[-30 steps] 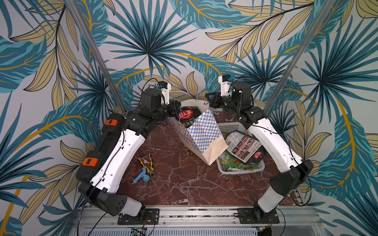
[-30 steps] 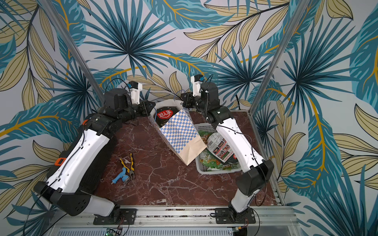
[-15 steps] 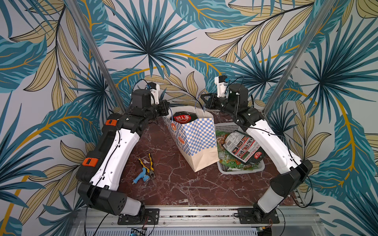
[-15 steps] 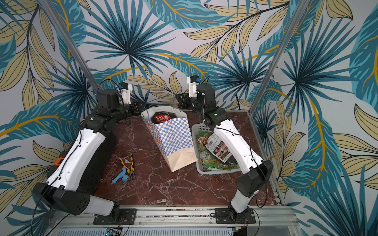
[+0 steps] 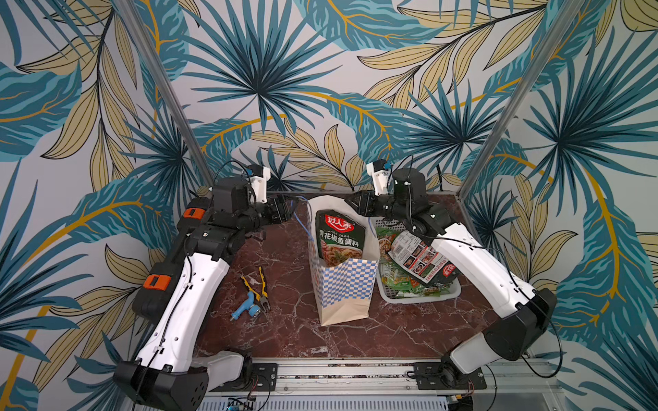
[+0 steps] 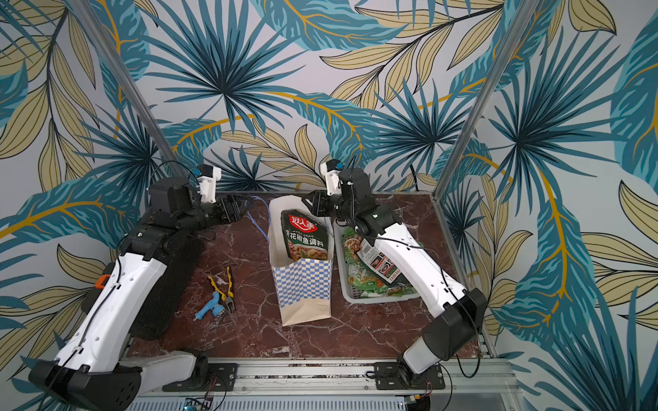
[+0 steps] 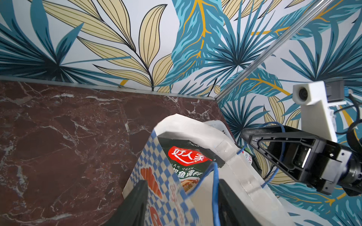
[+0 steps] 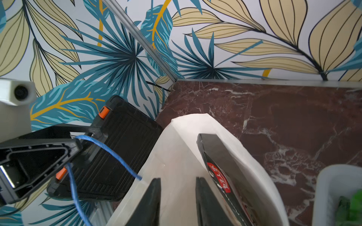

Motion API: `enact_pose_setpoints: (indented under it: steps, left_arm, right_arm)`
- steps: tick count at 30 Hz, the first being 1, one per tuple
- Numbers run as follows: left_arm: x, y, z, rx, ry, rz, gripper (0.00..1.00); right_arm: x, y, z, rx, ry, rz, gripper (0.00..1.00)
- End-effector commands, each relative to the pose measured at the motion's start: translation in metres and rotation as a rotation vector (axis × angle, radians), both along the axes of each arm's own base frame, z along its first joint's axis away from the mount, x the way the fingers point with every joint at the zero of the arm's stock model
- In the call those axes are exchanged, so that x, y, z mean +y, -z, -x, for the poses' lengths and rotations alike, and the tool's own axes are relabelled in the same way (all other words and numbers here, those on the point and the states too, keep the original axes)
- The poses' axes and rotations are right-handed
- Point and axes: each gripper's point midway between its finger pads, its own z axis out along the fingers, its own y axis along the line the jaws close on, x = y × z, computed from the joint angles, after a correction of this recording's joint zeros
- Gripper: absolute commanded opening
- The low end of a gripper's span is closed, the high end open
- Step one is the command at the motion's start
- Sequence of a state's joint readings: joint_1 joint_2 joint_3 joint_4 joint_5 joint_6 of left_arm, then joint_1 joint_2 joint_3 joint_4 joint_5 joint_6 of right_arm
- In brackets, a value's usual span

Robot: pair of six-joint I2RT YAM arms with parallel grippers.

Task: Place the condiment packets inside the bag
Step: Adjust the paper bag at the center of the board.

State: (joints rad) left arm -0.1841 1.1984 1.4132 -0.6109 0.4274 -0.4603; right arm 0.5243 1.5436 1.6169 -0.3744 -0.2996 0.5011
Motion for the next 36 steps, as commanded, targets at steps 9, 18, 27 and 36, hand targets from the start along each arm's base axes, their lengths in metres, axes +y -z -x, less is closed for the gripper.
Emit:
enact_pose_setpoints:
  steps: [9,18,27,36]
  left_arm:
    - [-0.022,-0.003,0.042,0.05,0.133,0.105,0.69]
    - [-0.057,-0.021,0.081,0.038,0.266,0.212,0.83]
    - [-0.064,-0.007,0.086,0.082,0.239,0.165,0.82]
    - [-0.066,-0.002,0.074,0.104,0.213,0.15,0.75]
  right_arm:
    - [-0.018,-0.015,0.046,0.006,-0.041,0.064,0.54]
    - [-0.065,0.006,0.074,0.051,0.069,0.228,0.6]
    - [-0.087,0.005,0.086,0.044,0.085,0.355,0.76]
    - [-0.094,-0.004,0.08,0.034,0.071,0.478,0.8]
